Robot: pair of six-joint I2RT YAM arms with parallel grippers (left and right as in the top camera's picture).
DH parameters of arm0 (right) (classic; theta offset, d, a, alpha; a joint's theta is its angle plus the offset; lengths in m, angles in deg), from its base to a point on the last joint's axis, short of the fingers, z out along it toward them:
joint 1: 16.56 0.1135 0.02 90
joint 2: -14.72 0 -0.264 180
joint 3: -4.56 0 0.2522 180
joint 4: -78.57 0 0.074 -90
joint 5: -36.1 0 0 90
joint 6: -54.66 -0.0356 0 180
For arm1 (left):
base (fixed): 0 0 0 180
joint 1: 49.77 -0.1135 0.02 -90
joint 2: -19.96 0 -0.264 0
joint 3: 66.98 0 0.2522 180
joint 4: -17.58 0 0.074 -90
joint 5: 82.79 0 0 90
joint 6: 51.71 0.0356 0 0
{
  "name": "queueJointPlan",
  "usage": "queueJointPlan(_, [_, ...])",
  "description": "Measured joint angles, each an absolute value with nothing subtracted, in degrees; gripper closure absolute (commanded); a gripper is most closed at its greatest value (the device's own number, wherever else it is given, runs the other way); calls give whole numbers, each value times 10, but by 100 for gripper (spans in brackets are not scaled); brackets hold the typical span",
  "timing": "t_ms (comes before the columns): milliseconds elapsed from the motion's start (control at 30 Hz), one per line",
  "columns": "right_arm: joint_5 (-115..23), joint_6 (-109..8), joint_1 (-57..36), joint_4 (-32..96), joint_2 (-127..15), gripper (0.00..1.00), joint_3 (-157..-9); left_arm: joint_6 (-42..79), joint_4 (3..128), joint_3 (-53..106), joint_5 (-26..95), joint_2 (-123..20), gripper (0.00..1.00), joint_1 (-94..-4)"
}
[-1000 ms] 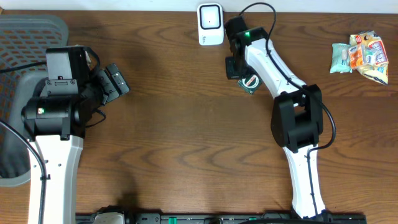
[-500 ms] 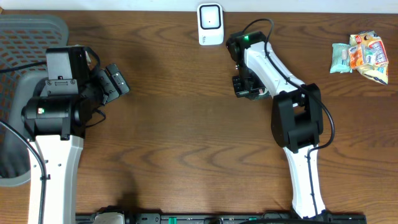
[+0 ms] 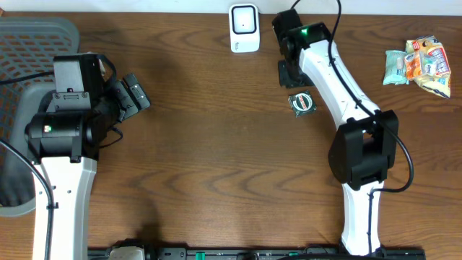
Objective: Scan the item barcode
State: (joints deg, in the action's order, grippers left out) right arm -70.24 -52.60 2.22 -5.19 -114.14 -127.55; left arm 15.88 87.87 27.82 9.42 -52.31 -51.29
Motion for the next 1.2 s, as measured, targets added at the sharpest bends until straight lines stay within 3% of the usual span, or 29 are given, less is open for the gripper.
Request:
queueJointPlan(100, [-702, -522, 20, -45, -1145, 20, -1275, 159, 879, 278, 94, -523, 2, -513])
queueJointPlan(233, [-699, -490, 20, -57, -1156, 2, -1275, 159, 879, 278, 94, -523, 2, -513])
queueJointPlan(533, [-621, -350, -25, -96, -1169, 1, -1275, 159, 879, 278, 94, -523, 2, -513])
queueJointPlan(867, [-491, -259, -128, -57, -1169, 1, -1213, 159, 879, 278, 94, -523, 2, -513])
queueJointPlan(1200, [-438, -233, -108, -32, -1169, 1, -1168, 159, 878, 278, 94, -523, 2, -513])
